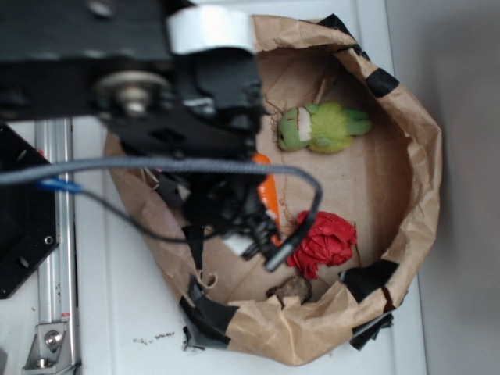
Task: Grab the rock.
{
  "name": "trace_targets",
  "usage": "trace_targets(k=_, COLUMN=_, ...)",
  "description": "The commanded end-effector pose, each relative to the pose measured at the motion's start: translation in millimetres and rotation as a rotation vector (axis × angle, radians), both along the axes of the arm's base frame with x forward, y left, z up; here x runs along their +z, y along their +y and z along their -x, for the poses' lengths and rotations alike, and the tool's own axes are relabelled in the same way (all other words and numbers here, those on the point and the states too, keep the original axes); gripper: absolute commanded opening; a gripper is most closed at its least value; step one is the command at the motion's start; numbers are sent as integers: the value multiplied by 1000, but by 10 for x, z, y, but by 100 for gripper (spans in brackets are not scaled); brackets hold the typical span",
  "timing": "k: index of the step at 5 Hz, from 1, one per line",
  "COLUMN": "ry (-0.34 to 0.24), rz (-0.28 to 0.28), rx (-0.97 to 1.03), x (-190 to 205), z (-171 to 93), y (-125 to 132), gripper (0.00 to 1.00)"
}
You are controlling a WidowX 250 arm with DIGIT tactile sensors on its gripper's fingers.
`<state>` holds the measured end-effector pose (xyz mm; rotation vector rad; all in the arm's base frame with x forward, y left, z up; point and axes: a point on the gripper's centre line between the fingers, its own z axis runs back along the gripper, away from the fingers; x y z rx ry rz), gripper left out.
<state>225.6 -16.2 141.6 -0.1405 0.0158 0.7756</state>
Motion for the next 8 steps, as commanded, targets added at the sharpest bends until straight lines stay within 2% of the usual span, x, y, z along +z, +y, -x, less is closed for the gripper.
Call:
trace_targets(k=1, ry=41, rz=93, rx=25, x=-308, z=-193, y=-306, gripper=100)
trace_targets(k=3, ry=4, rz=140, rx=-19, x=-661, z=-272, y=-703, gripper=100)
trace_targets(k=4, ry=-24, rz=117, rx=-18, x=-720, z=-365, y=-769, gripper=100)
trace_targets(k=5, ry=-64, rz=147, rx=-25, x=-753, z=-443, y=-847, gripper=100)
trace_targets(k=6, ry=-73, rz=135, rx=-69, x=-845, z=-432, y=-964, gripper=100)
trace_targets(k=7, ry=-90, rz=95, rx=-172, x=-1005, z=-427, y=-992, gripper=100)
trace_targets(k=8, ry=-130, rz=50, rx=-236, x=-1033, z=-499, y=-914, gripper=0)
